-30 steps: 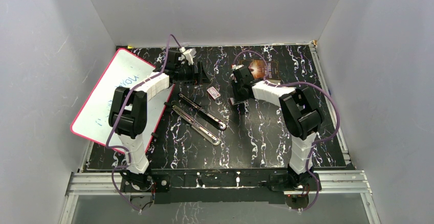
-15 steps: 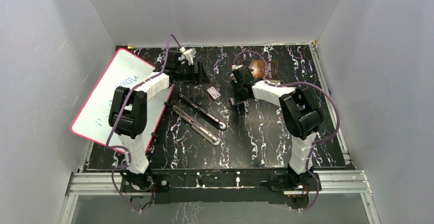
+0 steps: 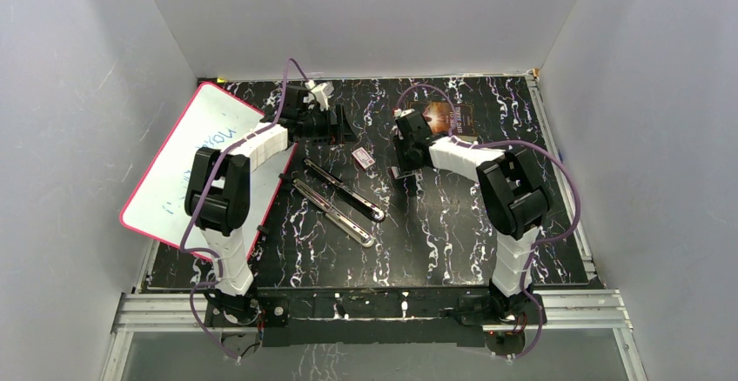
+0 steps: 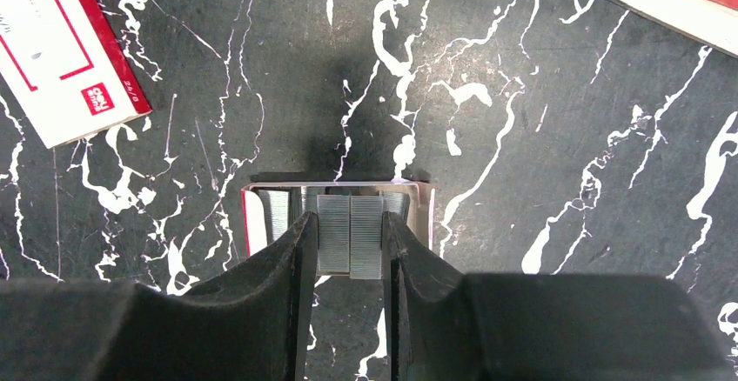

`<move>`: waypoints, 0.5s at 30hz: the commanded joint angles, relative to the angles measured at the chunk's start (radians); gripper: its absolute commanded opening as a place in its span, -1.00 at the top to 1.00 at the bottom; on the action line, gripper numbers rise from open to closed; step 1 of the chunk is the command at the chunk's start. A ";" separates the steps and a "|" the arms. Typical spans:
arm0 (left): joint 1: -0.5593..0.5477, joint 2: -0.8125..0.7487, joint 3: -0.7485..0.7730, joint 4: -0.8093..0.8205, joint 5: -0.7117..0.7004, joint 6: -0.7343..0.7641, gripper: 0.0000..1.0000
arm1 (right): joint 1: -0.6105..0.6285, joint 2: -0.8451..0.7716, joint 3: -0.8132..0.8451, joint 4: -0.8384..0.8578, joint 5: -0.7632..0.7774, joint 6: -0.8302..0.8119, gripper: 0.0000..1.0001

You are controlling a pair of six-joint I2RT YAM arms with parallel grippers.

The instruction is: Load the staples into the stapler

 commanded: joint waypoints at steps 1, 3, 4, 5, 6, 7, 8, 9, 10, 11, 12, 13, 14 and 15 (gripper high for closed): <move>0.006 -0.058 0.006 -0.010 0.019 0.010 -0.53 | 0.007 -0.062 0.038 -0.004 0.022 -0.008 0.28; 0.005 -0.058 0.006 -0.010 0.018 0.010 -0.53 | 0.007 -0.069 0.036 -0.006 0.023 -0.008 0.28; 0.006 -0.059 0.006 -0.011 0.018 0.010 -0.53 | 0.008 -0.072 0.033 -0.007 0.023 -0.008 0.28; 0.006 -0.058 0.006 -0.012 0.017 0.010 -0.53 | 0.008 -0.077 0.031 -0.007 0.022 -0.008 0.28; 0.007 -0.059 0.006 -0.012 0.018 0.010 -0.53 | 0.009 -0.082 0.028 -0.008 0.020 -0.009 0.27; 0.007 -0.058 0.006 -0.012 0.017 0.010 -0.53 | 0.010 -0.085 0.025 -0.008 0.020 -0.010 0.27; 0.007 -0.059 0.006 -0.012 0.017 0.010 -0.53 | 0.011 -0.091 0.021 -0.008 0.020 -0.012 0.27; 0.007 -0.058 0.006 -0.012 0.017 0.010 -0.53 | 0.011 -0.096 0.016 -0.010 0.021 -0.011 0.28; 0.007 -0.058 0.006 -0.012 0.017 0.010 -0.53 | 0.013 -0.102 0.011 -0.010 0.023 -0.011 0.28; 0.007 -0.059 0.006 -0.012 0.018 0.010 -0.53 | 0.014 -0.108 0.004 -0.010 0.022 -0.011 0.29; 0.007 -0.058 0.006 -0.012 0.018 0.010 -0.53 | 0.014 -0.115 -0.002 -0.010 0.020 -0.012 0.30; 0.007 -0.059 0.006 -0.012 0.017 0.010 -0.53 | 0.016 -0.122 -0.008 -0.011 0.022 -0.011 0.31; 0.007 -0.059 0.006 -0.012 0.018 0.010 -0.53 | 0.018 -0.127 -0.013 -0.011 0.023 -0.011 0.31; 0.007 -0.060 0.006 -0.012 0.018 0.010 -0.53 | 0.019 -0.133 -0.019 -0.011 0.024 -0.011 0.32</move>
